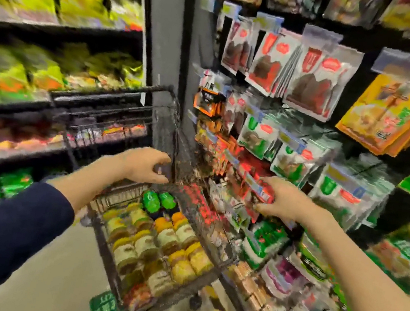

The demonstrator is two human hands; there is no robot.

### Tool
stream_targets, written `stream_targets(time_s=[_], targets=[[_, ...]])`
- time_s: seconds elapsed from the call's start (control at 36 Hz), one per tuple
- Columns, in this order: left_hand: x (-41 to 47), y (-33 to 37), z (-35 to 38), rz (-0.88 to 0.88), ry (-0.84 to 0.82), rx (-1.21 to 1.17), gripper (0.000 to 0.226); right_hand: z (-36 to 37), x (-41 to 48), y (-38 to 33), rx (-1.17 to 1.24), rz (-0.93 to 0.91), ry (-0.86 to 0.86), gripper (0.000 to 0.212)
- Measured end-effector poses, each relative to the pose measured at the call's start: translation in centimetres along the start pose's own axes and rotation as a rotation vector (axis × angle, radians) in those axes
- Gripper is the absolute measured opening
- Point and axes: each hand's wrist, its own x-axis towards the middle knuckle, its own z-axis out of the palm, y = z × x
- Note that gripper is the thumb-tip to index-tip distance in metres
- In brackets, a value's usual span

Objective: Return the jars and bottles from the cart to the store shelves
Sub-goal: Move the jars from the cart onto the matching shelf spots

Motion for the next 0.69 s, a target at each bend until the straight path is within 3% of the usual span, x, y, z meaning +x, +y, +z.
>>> stream_targets(time_s=[0.22,0.44,0.69], targets=[[-0.6,-1.4,3.3,-0.321,-0.018,-0.21,0.067,0.6,8.7,0.3,-0.025,-0.308,-0.086,0.077],[-2.7,-1.1,8.0,-0.573,-0.069,-0.256,0.067,2.9,15.2,-1.6,-0.054,-0.521,-0.167,0.08],[-3.8,-1.0,13.2,-0.674,-0.12,-0.388,0.064,7.9,19.9,-5.9,-0.04,-0.668,-0.302,0.08]])
